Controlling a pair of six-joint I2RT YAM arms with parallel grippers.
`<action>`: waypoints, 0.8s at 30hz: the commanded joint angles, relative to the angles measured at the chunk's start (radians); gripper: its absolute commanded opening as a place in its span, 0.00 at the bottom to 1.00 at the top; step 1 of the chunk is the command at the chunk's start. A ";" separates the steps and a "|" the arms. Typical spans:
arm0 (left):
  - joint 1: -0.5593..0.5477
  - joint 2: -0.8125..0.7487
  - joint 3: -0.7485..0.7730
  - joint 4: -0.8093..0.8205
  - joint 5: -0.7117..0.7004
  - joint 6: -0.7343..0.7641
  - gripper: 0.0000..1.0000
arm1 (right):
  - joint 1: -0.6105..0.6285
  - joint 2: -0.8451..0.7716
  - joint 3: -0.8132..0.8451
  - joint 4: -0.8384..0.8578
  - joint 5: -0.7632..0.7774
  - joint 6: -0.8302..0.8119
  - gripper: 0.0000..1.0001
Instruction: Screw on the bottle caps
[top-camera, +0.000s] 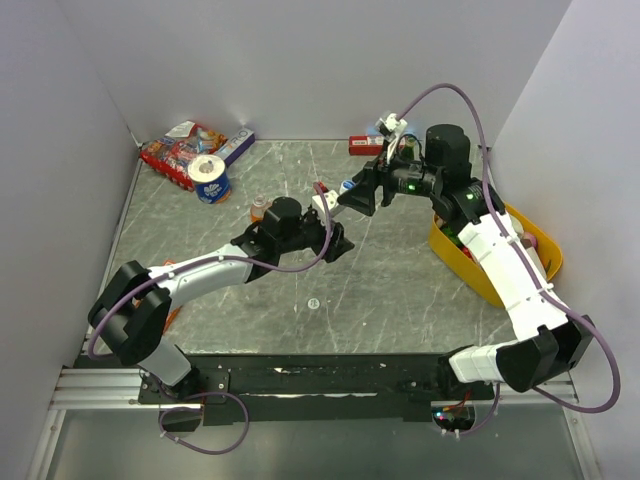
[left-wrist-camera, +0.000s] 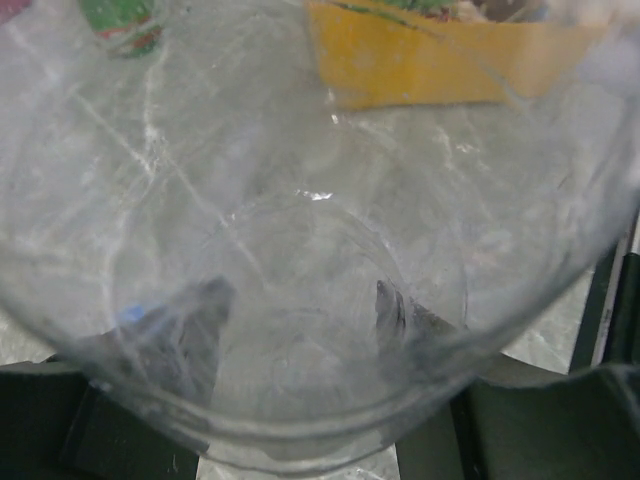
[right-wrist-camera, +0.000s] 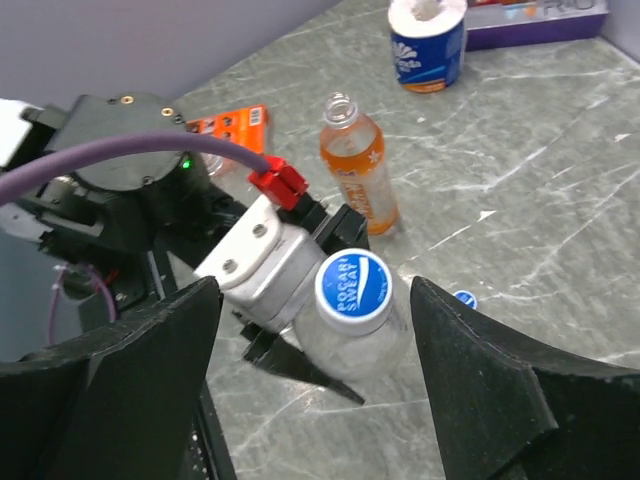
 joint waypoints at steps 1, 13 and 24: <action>0.002 -0.021 0.060 0.027 0.074 -0.025 0.01 | 0.012 0.000 0.011 0.059 0.133 -0.012 0.80; 0.002 -0.041 0.050 0.007 0.093 -0.039 0.01 | -0.005 0.009 0.003 0.089 0.152 0.013 0.75; 0.000 -0.016 0.095 -0.004 0.097 -0.053 0.01 | 0.019 0.027 -0.040 0.064 0.143 0.005 0.65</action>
